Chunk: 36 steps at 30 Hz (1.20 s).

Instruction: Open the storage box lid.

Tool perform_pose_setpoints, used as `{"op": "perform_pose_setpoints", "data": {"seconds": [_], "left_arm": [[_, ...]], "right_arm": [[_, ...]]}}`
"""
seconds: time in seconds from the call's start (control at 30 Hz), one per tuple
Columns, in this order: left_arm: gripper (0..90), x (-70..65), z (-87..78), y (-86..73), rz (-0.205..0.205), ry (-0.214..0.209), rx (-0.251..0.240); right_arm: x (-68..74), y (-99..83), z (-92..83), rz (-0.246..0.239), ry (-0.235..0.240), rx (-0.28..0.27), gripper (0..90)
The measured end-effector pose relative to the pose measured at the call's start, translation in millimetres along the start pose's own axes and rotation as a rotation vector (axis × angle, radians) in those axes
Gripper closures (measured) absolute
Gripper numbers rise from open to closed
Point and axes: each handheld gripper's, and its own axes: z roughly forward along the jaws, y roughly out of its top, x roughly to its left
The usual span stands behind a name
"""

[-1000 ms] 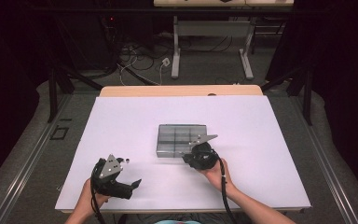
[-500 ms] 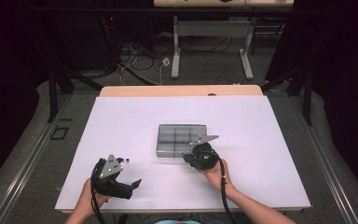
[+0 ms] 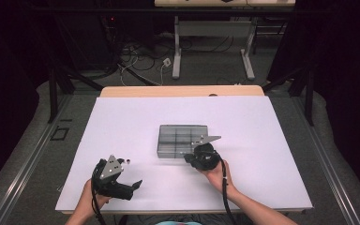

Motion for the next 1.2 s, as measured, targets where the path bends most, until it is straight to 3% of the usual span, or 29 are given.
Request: {"op": "perform_pose_setpoints", "data": {"seconds": [0.1,0.23,0.27,0.37,0.47,0.63,0.97,1.2], "left_arm": [[0.0,-0.1,0.1,0.1,0.000,0.001,0.000],[0.0,0.4,0.0,1.5,0.007,-0.005,0.006],[0.1,0.0,-0.3,2.5,0.001,-0.005,0.008],[0.2,-0.1,1.0,5.3,-0.013,-0.010,0.005],[0.3,-0.3,4.2,8.6,-0.019,-0.002,0.012],[0.3,-2.1,12.2,17.6,-0.031,0.018,0.031],[0.1,2.6,40.5,38.5,-0.040,0.071,0.058],[0.4,0.2,64.8,57.7,0.008,0.094,0.083]], "right_arm": [[1.2,0.7,-0.6,-0.008,-0.003,-0.034,87.8],[1.3,1.9,-3.4,-0.001,-0.004,-0.017,86.9],[1.1,1.8,-2.2,0.003,0.001,-0.043,86.9],[1.2,2.5,-3.2,-0.010,-0.006,-0.051,86.9],[1.9,3.9,-5.7,-0.013,-0.004,-0.038,86.8],[2.5,6.0,-7.3,-0.015,-0.003,-0.062,86.7],[1.2,11.0,-11.3,-0.030,0.008,-0.078,86.6],[0.9,12.4,-13.2,-0.040,0.008,-0.072,86.5]]}}
